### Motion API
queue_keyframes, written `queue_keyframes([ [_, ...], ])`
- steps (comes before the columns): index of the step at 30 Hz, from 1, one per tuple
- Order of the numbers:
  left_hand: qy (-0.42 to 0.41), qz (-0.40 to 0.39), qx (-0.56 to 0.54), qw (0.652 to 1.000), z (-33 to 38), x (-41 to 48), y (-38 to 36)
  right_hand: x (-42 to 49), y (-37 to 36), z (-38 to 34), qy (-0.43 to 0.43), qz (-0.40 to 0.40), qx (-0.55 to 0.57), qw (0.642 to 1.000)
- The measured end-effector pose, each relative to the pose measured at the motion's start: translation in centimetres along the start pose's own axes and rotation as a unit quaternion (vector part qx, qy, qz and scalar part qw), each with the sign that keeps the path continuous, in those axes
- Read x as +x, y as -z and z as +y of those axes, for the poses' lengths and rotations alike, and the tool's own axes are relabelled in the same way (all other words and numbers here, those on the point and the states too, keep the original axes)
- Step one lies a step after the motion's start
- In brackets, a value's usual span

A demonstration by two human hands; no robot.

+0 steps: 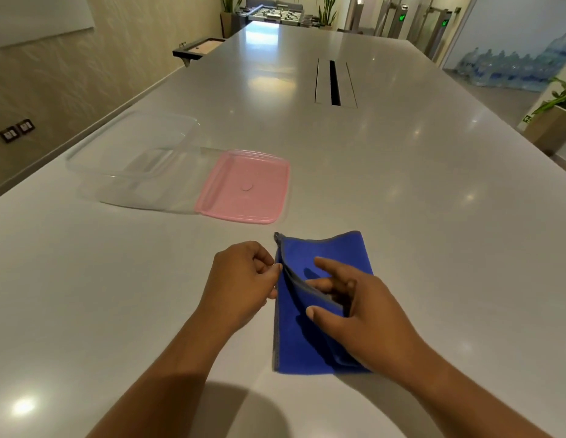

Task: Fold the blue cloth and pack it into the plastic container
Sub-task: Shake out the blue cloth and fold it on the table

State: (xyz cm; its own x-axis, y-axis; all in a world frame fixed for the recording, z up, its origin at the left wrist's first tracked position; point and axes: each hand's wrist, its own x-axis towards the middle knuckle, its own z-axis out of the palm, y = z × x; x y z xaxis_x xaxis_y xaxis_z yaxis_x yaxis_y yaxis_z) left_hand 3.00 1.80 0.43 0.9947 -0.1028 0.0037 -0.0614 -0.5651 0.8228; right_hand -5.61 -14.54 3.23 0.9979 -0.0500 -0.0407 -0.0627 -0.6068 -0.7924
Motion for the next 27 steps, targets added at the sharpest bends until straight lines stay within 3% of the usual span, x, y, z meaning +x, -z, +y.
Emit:
queue_keyframes([
  [8, -0.008, -0.003, 0.006, 1.000, -0.1, 0.0, -0.1, -0.4, -0.9, 0.6, 0.016, -0.019, -0.016, 1.000],
  [15, -0.014, 0.002, 0.011, 1.000, 0.1, -0.1, 0.1, -0.3, -0.3, 0.0, 0.020, -0.089, 0.157, 0.983],
  [18, -0.042, 0.048, 0.046, 0.997, 0.7, -0.7, 0.2, 0.2, 0.4, 0.3, 0.034, -0.046, 0.199, 0.978],
  [21, -0.128, 0.079, 0.077, 0.986, 2.5, -2.2, 0.2, 0.9, 1.3, 0.2, 0.068, 0.054, 0.234, 0.968],
  [24, -0.190, 0.005, 0.098, 0.977, 4.4, -3.7, -1.2, 1.8, 2.0, -0.1, 0.099, 0.140, 0.221, 0.960],
  [27, -0.195, -0.074, 0.189, 0.960, 4.1, -4.3, -3.5, 2.0, 1.3, -0.7, 0.115, 0.139, 0.208, 0.961],
])
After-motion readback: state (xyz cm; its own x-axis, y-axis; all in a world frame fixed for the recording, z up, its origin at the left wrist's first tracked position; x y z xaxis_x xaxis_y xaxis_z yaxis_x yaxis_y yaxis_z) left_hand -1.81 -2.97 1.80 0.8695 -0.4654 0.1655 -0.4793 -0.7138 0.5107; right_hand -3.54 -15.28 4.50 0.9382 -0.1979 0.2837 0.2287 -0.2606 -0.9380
